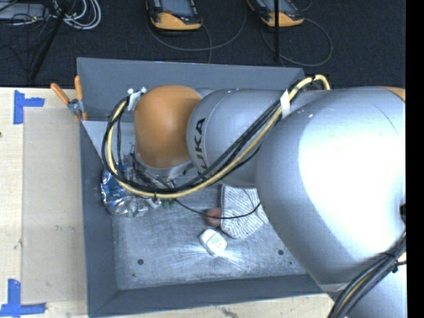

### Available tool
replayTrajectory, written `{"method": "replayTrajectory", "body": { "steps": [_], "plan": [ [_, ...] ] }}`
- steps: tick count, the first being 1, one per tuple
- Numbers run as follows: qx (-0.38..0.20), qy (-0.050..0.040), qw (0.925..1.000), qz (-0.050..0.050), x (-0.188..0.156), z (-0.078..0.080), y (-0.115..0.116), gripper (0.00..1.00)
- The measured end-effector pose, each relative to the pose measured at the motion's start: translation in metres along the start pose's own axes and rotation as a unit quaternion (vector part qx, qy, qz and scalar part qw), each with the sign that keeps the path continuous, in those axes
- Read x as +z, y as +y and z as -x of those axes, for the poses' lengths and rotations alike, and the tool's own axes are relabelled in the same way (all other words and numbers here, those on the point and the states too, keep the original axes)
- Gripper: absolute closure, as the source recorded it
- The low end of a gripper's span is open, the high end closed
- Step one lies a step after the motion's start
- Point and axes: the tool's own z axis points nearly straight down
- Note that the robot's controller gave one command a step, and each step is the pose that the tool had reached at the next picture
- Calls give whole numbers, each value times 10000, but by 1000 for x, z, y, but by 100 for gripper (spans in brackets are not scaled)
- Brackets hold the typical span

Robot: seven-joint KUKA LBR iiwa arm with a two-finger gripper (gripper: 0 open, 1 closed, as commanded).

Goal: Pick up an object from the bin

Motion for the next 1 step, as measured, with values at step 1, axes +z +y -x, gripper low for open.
{"method": "replayTrajectory", "body": {
  "steps": [1],
  "plan": [
    [-17,-34,10000,-22,0,-3,2,100]
  ]
}}
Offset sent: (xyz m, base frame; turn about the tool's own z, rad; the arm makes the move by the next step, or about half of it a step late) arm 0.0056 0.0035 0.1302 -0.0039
